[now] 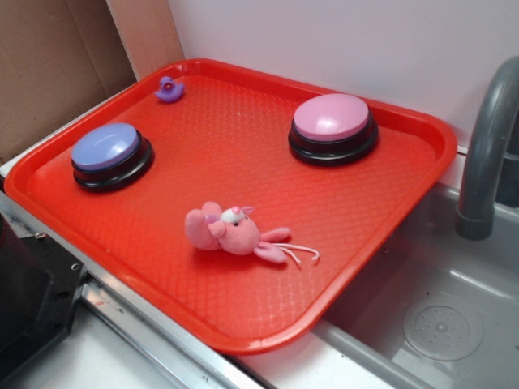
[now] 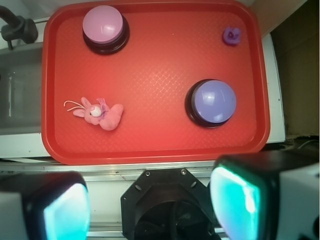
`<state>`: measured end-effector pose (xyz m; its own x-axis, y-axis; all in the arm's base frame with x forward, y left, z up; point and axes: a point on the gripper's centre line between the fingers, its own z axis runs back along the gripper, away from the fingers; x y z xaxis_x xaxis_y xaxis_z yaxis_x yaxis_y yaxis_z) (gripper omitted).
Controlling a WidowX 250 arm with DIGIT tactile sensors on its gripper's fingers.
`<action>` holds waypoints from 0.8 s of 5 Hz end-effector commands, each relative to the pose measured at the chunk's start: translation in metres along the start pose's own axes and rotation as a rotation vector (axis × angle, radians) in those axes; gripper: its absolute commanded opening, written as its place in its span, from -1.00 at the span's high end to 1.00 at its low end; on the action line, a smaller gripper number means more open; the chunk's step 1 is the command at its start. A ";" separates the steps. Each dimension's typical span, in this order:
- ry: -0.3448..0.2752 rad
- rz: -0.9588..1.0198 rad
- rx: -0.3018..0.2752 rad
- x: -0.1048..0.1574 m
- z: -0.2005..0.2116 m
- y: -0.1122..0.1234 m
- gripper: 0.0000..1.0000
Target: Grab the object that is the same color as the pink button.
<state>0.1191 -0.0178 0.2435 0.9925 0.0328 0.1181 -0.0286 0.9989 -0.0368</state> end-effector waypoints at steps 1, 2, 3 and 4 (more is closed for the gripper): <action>0.000 0.000 0.000 0.000 0.000 0.000 -1.00; 0.025 -0.247 -0.031 0.023 -0.024 -0.020 -1.00; 0.061 -0.494 -0.063 0.031 -0.057 -0.041 -1.00; 0.059 -0.744 -0.081 0.033 -0.084 -0.056 -1.00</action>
<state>0.1654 -0.0709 0.1608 0.7602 -0.6465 0.0651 0.6495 0.7587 -0.0494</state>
